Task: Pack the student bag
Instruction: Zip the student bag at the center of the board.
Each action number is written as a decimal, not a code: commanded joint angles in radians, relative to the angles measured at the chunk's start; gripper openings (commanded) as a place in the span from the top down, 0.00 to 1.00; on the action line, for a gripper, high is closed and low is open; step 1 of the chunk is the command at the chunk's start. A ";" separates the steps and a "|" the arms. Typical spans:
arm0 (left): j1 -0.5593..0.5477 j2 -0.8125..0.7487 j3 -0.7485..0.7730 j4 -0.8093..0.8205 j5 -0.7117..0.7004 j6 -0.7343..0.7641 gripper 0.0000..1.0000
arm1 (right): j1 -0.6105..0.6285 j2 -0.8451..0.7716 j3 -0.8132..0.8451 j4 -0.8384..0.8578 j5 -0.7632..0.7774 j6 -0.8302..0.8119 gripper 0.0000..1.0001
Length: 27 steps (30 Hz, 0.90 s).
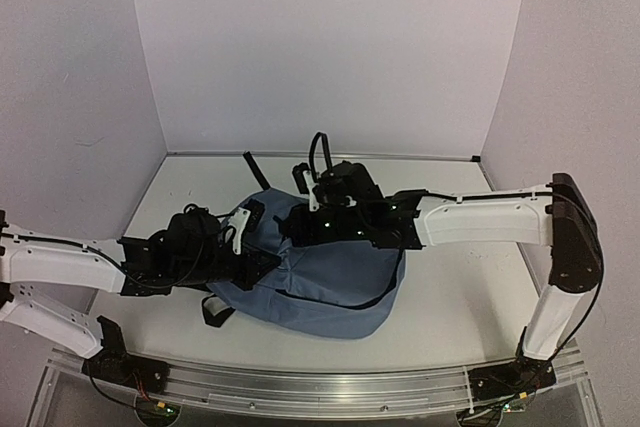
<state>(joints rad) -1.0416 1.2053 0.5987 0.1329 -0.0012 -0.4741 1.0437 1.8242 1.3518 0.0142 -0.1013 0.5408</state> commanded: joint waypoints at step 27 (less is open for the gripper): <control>-0.008 -0.038 -0.062 -0.246 0.043 -0.094 1.00 | -0.175 -0.108 0.026 0.136 0.113 -0.006 1.00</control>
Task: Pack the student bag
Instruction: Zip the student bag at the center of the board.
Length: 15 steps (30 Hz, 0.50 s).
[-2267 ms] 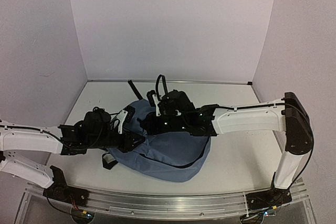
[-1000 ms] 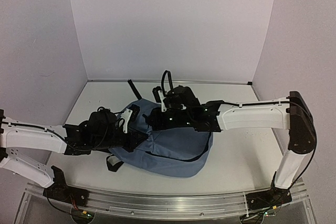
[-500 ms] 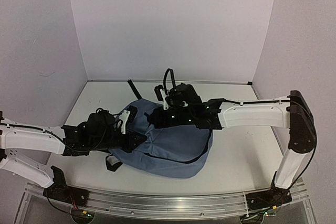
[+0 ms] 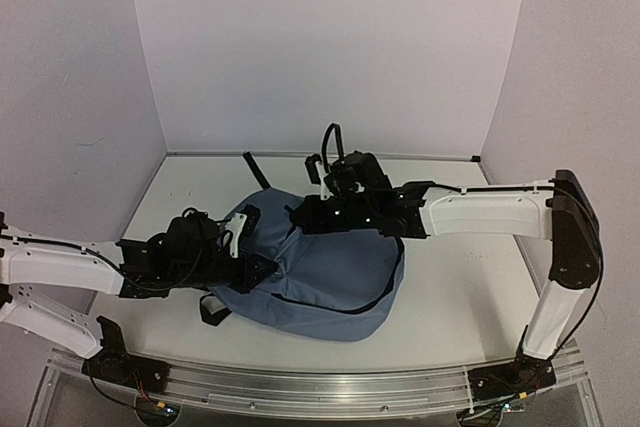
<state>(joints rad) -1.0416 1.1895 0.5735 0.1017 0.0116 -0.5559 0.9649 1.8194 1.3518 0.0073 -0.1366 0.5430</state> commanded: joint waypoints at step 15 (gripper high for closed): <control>-0.008 -0.091 0.051 -0.330 -0.002 0.017 1.00 | -0.102 -0.120 -0.053 0.213 -0.028 -0.005 1.00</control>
<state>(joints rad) -1.0417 1.1239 0.5831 -0.0400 0.0017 -0.5531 0.9159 1.8032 1.3099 0.0670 -0.2018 0.5430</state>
